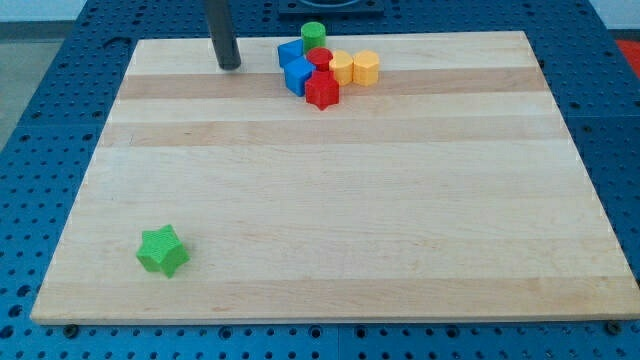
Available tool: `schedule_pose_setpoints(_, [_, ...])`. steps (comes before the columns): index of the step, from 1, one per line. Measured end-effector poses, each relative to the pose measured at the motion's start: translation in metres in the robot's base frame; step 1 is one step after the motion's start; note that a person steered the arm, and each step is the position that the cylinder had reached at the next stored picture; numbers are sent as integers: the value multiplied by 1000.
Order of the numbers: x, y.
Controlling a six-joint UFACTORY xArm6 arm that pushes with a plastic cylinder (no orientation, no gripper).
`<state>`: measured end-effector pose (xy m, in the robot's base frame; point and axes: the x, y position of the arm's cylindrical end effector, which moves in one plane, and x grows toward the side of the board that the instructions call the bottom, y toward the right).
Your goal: Slide the green circle closer to the yellow hexagon
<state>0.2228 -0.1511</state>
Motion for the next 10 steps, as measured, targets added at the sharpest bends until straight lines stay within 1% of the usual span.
schedule_pose_setpoints(1, [-31,1])
schedule_pose_setpoints(2, [-31,14])
schedule_pose_setpoints(3, [-31,44])
schedule_pose_setpoints(5, [-31,81])
schedule_pose_setpoints(6, [-29,91])
schedule_pose_setpoints(7, [-30,146])
schedule_pose_setpoints(8, [-31,176])
schedule_pose_setpoints(9, [-30,220])
schedule_pose_setpoints(10, [-9,236])
